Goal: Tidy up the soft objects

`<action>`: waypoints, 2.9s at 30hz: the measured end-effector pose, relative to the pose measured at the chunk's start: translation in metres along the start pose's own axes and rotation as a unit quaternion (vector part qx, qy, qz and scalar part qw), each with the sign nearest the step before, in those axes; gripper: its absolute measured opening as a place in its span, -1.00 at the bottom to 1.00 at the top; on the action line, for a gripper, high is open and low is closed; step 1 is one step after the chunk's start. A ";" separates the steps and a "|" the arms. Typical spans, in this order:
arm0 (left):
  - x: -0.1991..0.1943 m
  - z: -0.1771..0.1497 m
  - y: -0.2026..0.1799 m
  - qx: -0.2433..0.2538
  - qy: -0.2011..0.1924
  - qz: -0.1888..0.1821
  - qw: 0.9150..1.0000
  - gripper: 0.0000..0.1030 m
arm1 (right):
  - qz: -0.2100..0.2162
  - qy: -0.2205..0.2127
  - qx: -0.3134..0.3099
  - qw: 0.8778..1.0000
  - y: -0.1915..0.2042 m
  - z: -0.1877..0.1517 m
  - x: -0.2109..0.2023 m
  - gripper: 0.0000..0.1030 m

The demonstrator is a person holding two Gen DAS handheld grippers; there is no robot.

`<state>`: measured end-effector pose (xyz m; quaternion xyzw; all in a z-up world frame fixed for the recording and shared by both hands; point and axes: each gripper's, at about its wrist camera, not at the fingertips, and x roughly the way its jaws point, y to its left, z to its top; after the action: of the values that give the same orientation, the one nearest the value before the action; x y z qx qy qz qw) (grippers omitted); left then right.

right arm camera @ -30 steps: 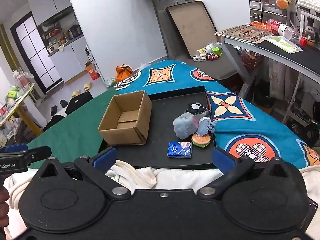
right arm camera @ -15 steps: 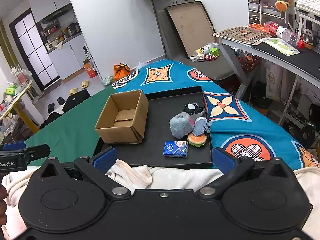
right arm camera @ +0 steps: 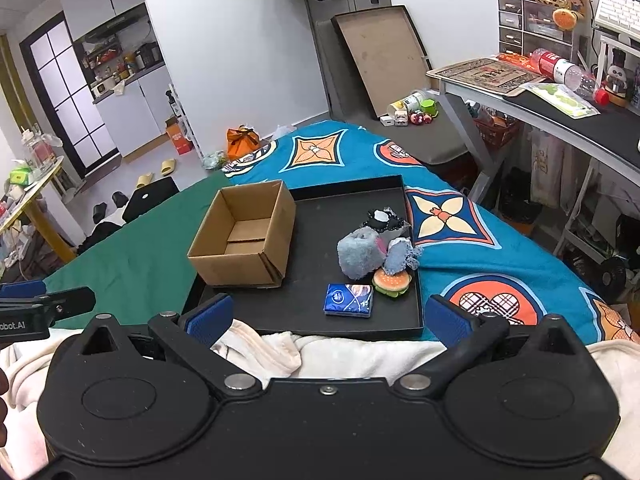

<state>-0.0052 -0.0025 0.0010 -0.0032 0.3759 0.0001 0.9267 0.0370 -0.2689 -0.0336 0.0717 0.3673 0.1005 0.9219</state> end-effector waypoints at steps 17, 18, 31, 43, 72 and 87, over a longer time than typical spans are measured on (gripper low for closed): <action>-0.001 -0.001 0.003 0.002 0.001 0.001 1.000 0.99 | -0.006 0.005 0.002 1.000 -0.004 0.000 -0.001 1.00; -0.001 0.000 0.003 0.002 0.002 0.001 1.000 0.99 | -0.005 0.004 0.002 1.000 -0.004 0.000 -0.002 1.00; 0.000 -0.001 0.002 0.001 0.007 -0.001 1.000 0.99 | -0.011 0.007 0.001 1.000 -0.005 -0.002 0.003 1.00; 0.004 0.000 0.004 0.004 0.013 0.001 1.000 0.99 | -0.010 0.008 0.000 1.000 -0.003 0.000 0.011 1.00; 0.074 0.020 0.034 -0.053 0.030 0.015 0.998 0.98 | -0.002 0.049 0.040 0.998 -0.036 -0.001 0.097 1.00; 0.128 0.021 0.050 -0.083 0.036 0.032 0.995 0.86 | 0.020 0.025 0.083 0.996 -0.058 -0.001 0.145 0.85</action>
<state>0.1012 0.0475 -0.0733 -0.0685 0.4076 0.0608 0.9085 0.1470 -0.2909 -0.1423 0.1529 0.3955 0.0898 0.9012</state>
